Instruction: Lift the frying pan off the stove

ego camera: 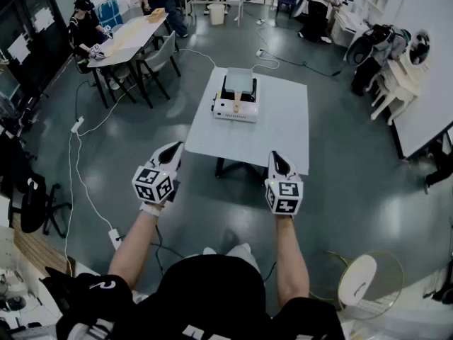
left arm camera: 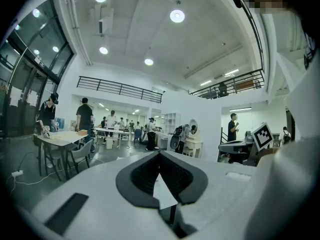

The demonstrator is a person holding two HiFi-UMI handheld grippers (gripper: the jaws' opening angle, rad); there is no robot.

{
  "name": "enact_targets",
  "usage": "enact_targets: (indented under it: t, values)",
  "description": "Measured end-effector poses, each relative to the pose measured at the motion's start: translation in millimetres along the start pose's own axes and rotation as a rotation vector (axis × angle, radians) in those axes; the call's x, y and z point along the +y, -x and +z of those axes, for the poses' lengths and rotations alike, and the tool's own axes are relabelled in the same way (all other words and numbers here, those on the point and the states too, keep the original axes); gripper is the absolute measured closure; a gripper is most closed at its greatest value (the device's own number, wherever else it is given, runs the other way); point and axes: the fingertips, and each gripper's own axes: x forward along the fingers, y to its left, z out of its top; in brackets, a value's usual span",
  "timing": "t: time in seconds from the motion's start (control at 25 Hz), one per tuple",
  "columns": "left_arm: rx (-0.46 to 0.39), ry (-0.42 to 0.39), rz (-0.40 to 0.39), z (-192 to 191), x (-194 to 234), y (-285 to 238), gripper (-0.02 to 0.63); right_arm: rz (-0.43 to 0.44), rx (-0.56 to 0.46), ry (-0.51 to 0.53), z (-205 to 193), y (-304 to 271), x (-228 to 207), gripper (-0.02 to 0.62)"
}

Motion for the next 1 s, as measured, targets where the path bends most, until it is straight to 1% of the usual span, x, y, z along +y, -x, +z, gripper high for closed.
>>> enact_targets:
  t: [0.16,0.44,0.64,1.0]
  values:
    - [0.0,0.003,0.0,-1.0,2.4,9.5,0.607,0.015,0.016,-0.001,-10.0,3.6,6.8,0.601]
    - [0.009,0.009,0.004,-7.1,11.0,21.8,0.607,0.015,0.026,0.004,-12.2,6.8,16.0,0.601]
    - [0.009,0.011,0.008,-10.1,18.0,30.5,0.607,0.017,0.018,-0.015,-14.1,8.0,24.2,0.601]
    - [-0.004,0.014,0.013,-5.5,36.1,40.7,0.607,0.024,0.009,-0.008,-6.1,0.8,41.5,0.601]
